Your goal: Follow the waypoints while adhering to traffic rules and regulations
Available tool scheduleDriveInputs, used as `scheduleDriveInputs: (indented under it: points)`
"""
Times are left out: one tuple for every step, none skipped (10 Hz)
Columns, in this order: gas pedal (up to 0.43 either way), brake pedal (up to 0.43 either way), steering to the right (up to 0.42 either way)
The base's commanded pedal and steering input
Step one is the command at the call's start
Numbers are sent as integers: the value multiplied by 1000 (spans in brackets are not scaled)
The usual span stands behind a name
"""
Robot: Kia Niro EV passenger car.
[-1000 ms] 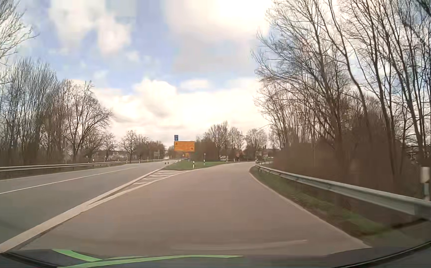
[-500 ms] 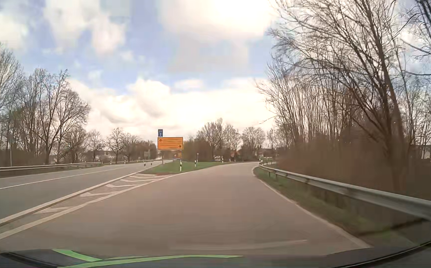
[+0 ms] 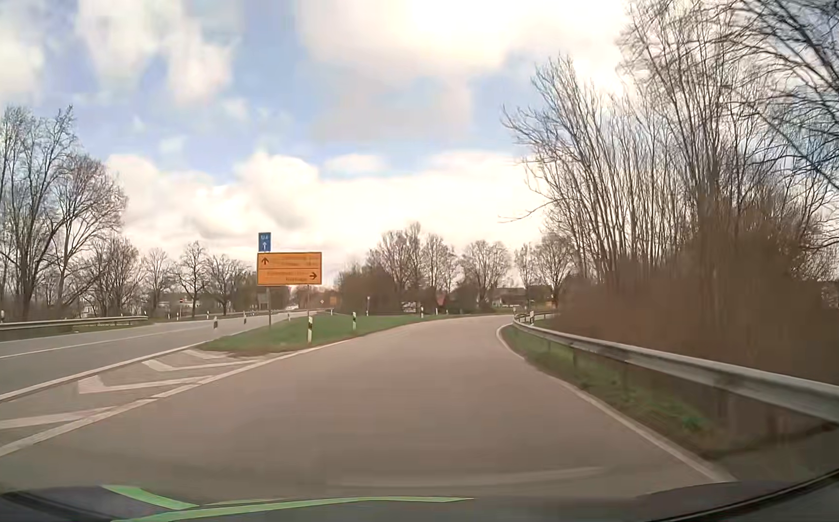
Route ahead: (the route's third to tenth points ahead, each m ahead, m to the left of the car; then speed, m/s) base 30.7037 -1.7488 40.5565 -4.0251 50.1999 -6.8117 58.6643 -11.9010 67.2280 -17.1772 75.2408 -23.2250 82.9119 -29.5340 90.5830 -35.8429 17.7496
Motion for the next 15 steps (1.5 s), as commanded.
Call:
scheduleDriveInputs:
  points:
    - [0,140,17]
    - [0,146,18]
    - [0,146,20]
    - [0,146,20]
    - [0,146,22]
    - [0,146,23]
    - [0,146,24]
    - [0,152,24]
    - [0,152,25]
    - [0,152,29]
    - [0,152,32]
    - [0,152,33]
    - [0,152,34]
    - [0,146,36]
    - [0,152,39]
